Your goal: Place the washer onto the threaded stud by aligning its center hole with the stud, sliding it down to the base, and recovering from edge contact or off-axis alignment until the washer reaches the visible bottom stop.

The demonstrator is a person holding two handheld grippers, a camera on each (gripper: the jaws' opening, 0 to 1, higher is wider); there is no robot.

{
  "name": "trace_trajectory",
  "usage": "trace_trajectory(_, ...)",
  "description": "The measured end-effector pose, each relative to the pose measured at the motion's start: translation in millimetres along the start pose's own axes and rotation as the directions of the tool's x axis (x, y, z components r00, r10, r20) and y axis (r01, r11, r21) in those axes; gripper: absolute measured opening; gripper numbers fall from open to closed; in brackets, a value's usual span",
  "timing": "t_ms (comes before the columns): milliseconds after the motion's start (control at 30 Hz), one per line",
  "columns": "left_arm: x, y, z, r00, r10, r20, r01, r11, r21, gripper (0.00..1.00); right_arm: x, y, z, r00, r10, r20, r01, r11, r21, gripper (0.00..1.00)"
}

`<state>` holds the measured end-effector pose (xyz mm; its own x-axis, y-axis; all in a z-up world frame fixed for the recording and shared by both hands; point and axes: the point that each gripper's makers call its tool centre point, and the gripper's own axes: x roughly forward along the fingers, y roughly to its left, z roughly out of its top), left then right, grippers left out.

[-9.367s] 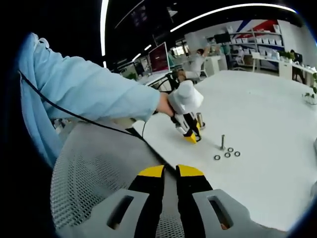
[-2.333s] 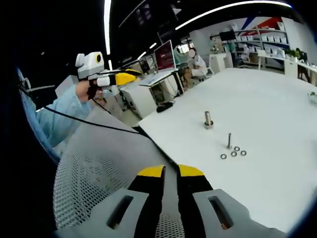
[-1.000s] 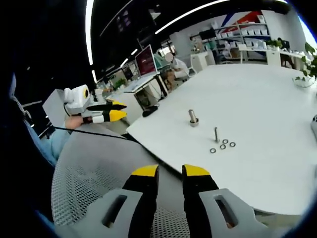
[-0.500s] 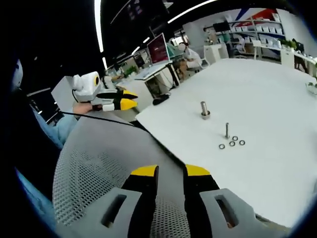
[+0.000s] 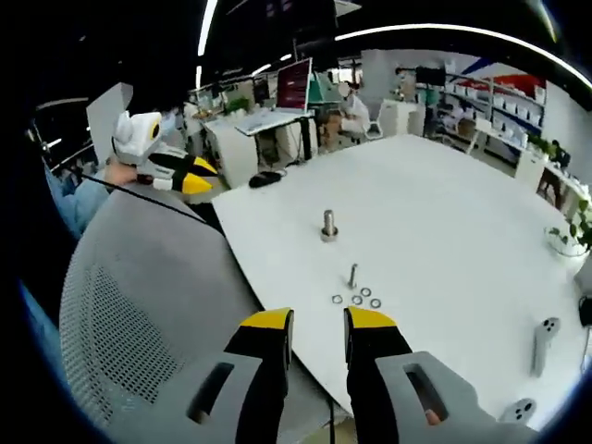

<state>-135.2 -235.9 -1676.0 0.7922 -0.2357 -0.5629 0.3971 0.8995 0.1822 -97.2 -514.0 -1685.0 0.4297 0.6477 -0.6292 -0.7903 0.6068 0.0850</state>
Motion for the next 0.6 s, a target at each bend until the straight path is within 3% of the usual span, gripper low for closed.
trace_trajectory(233, 0.9, -0.6, -3.0, 1.0, 0.0, -0.02, 0.001, 1.0, 0.02, 0.15, 4.7, -16.9, -16.8, 0.999, 0.006, -0.049, -0.004, 0.999, 0.042, 0.27)
trace_trajectory(333, 1.8, 1.1, -4.8, 1.0, 0.004, -0.03, -0.004, 1.0, 0.023, 0.14, 8.5, -16.0, -27.4, 0.994, 0.011, -0.107, -0.015, 0.999, -0.034, 0.16)
trace_trajectory(467, 1.5, 1.7, -5.2, 0.999, 0.008, -0.032, -0.008, 1.0, 0.022, 0.14, 20.4, -10.9, -35.1, 0.99, 0.056, -0.127, -0.058, 0.998, -0.009, 0.15)
trace_trajectory(600, 2.0, 0.5, -7.8, 0.999, 0.003, -0.049, -0.002, 1.0, 0.028, 0.13, 28.2, -13.9, -45.5, 0.979, 0.053, -0.195, -0.064, 0.997, -0.053, 0.14)
